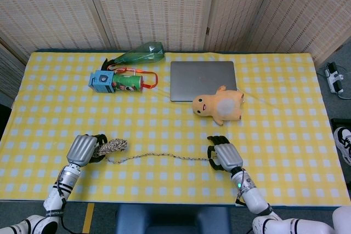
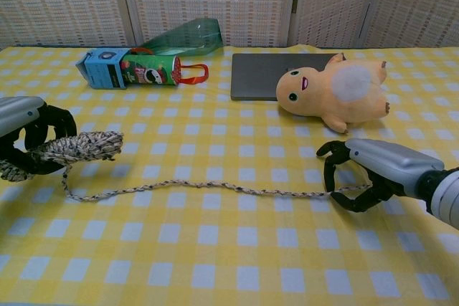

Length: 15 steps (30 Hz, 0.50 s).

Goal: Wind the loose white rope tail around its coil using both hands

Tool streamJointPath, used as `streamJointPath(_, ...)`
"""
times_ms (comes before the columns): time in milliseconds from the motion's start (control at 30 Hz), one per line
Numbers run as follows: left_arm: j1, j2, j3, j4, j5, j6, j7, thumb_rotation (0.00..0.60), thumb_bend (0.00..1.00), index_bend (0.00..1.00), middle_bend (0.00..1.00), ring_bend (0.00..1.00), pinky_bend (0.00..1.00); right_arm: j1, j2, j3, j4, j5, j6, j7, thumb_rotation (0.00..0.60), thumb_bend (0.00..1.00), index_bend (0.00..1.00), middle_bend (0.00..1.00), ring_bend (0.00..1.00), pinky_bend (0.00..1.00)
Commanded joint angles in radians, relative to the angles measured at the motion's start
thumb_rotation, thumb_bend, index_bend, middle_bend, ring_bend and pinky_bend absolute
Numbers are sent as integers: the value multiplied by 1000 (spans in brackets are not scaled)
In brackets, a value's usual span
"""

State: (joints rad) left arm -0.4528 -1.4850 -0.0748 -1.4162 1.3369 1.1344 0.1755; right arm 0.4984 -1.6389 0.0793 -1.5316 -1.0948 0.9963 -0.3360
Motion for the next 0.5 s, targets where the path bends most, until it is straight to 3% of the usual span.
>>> streamJointPath(33,-3,5,-4,-7,6,5,0,600,656,652,737,640,574,-8,30,-1,-31,-37,15,33,600,552,623,164,105,82)
streamJointPath(333,-54,64,-68,-123,-19,-28,10,600,656,653,737,642,579,-1,229,-3,-243,-293,78,161,600,553,641,191,114,67)
streamJointPath(500,-105,77,-110,-217,-76,-87,41,600,657,654,738,644,581,45,291,52,-351,-379,92,176,600,554,643,203,119,50)
